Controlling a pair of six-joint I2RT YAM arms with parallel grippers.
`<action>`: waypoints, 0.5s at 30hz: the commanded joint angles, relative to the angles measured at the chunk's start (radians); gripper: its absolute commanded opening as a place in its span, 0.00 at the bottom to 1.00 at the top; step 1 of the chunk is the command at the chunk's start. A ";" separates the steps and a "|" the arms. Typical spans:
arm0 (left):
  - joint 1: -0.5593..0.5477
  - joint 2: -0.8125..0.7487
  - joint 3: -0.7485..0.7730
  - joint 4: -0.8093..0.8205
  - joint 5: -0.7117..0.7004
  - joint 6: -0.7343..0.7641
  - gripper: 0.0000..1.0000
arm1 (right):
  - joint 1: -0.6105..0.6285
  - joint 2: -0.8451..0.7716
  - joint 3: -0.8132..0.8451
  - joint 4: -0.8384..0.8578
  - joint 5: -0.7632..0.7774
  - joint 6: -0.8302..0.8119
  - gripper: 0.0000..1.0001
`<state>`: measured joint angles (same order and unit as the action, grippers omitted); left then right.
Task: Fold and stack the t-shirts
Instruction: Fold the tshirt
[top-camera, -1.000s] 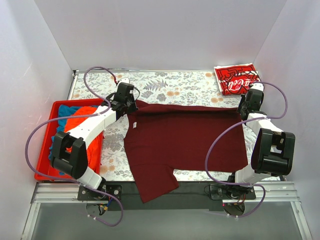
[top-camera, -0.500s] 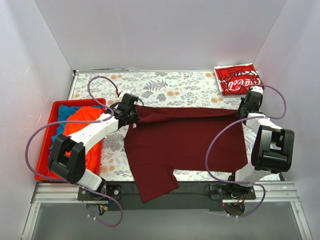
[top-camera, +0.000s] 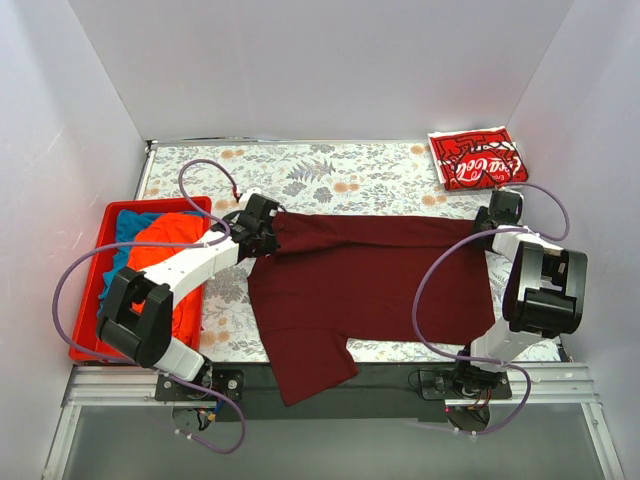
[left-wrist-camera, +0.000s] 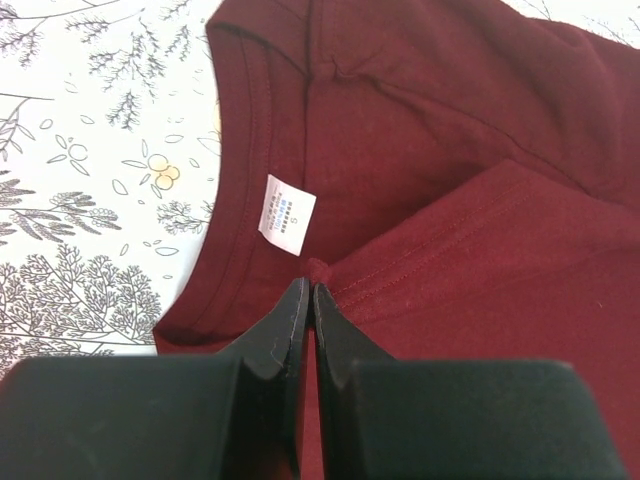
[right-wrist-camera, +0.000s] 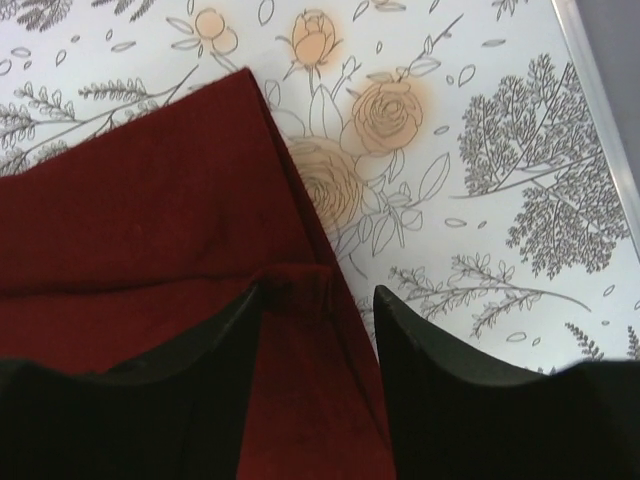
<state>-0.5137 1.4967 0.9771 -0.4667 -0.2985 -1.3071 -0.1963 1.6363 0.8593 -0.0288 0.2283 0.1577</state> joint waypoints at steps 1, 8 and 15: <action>-0.022 -0.010 0.015 0.008 0.005 0.003 0.00 | -0.002 -0.072 0.040 -0.084 -0.030 0.036 0.56; -0.068 -0.003 0.087 -0.027 0.013 0.008 0.00 | 0.006 -0.194 0.050 -0.151 -0.095 0.069 0.63; -0.111 -0.021 0.106 -0.069 0.007 -0.014 0.00 | 0.032 -0.271 0.041 -0.154 -0.220 0.077 0.66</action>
<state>-0.6071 1.5101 1.0588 -0.4980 -0.2867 -1.3079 -0.1825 1.4002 0.8734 -0.1745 0.0898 0.2169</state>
